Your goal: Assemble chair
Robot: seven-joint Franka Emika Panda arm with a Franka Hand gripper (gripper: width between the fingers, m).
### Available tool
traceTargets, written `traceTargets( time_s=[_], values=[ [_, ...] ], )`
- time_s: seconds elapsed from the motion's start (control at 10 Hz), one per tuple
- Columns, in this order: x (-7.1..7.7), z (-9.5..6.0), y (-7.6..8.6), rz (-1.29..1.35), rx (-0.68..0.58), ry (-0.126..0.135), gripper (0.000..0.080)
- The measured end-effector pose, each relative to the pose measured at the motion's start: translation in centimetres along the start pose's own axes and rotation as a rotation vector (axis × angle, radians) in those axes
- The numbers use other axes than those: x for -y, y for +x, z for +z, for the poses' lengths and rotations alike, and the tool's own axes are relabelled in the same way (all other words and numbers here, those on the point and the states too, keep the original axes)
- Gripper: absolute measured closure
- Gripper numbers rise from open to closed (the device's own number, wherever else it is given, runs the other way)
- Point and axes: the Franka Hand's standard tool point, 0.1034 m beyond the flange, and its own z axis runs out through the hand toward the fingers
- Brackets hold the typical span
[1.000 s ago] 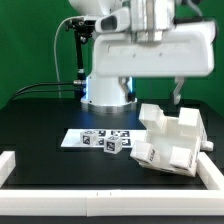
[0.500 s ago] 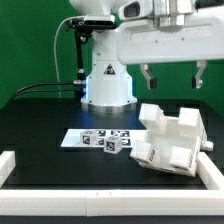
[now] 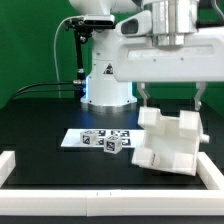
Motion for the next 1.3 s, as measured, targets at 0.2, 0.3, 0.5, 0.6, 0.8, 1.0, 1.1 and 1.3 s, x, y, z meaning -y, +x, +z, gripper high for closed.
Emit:
traceTargets(
  time_s=[0.2, 0.3, 0.5, 0.6, 0.8, 1.0, 1.1, 1.3],
  values=[
    [0.1, 1.0, 1.8, -0.012, -0.080, 0.023, 0.0151],
    [0.2, 1.0, 2.1, -0.013, -0.094, 0.028, 0.0151],
    [0.2, 1.0, 2.1, -0.013, -0.094, 0.028, 0.0151],
    [0.2, 1.0, 2.1, -0.013, -0.094, 0.028, 0.0151],
    [0.2, 1.0, 2.1, -0.013, -0.094, 0.028, 0.0151],
    [0.2, 1.0, 2.1, -0.013, -0.094, 0.028, 0.0151],
    [0.2, 1.0, 2.1, -0.013, -0.094, 0.028, 0.0151],
    [0.3, 0.9, 2.3, -0.014, -0.104, 0.033, 0.0151]
  ],
)
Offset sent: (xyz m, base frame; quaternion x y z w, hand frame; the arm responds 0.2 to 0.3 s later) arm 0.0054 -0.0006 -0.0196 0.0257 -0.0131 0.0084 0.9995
